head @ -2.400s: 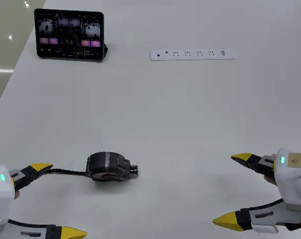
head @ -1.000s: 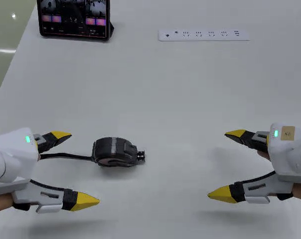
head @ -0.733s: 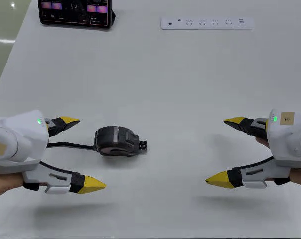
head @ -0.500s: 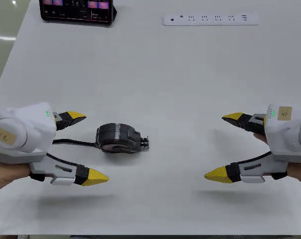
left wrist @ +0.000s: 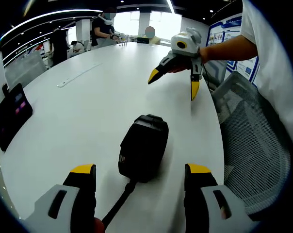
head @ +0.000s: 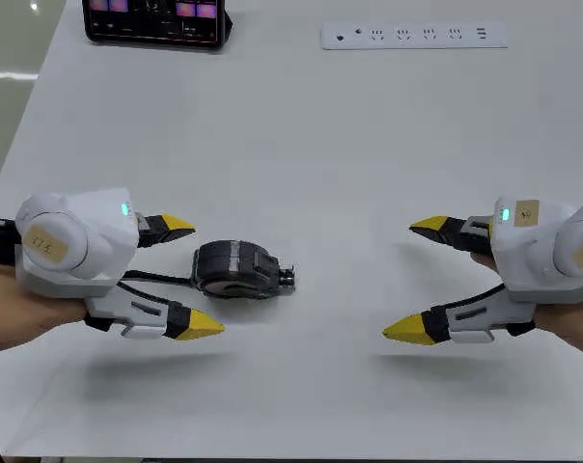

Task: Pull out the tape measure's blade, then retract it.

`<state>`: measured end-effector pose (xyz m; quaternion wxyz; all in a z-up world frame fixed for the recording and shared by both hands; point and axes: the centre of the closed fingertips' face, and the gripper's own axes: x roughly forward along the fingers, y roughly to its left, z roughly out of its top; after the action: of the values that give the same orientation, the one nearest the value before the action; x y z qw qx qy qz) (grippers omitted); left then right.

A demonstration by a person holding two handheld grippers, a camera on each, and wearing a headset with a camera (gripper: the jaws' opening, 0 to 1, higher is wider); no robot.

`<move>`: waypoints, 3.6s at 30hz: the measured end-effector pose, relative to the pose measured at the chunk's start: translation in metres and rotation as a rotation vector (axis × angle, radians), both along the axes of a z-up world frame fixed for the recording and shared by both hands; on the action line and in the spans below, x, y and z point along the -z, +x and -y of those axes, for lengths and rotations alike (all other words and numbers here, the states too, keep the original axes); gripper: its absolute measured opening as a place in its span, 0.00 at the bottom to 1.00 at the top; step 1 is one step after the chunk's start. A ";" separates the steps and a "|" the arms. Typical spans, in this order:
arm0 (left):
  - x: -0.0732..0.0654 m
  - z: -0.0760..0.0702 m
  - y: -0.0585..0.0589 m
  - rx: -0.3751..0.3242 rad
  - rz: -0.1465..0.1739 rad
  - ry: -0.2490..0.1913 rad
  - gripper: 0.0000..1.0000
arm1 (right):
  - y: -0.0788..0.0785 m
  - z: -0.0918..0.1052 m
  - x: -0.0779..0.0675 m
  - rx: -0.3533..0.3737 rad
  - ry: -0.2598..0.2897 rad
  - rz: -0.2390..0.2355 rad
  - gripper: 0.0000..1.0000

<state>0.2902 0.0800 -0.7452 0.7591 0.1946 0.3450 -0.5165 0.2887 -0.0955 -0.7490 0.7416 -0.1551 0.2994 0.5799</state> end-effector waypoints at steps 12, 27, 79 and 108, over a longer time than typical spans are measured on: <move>0.004 0.006 0.005 0.018 0.010 0.006 0.62 | 0.004 -0.024 0.009 -0.034 0.030 -0.005 0.73; 0.011 0.013 0.006 0.062 0.009 0.024 0.41 | 0.004 -0.035 0.015 -0.052 0.041 -0.021 0.72; 0.015 0.016 0.017 0.172 0.059 0.088 0.29 | 0.010 -0.090 0.024 -0.180 0.107 0.027 0.38; 0.017 0.015 0.022 0.185 0.067 0.102 0.29 | 0.014 -0.112 0.027 -0.235 0.124 0.070 0.13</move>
<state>0.3120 0.0645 -0.7619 0.7082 0.2811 0.3260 -0.5596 0.3026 0.0161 -0.7764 0.6869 -0.1631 0.2168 0.6742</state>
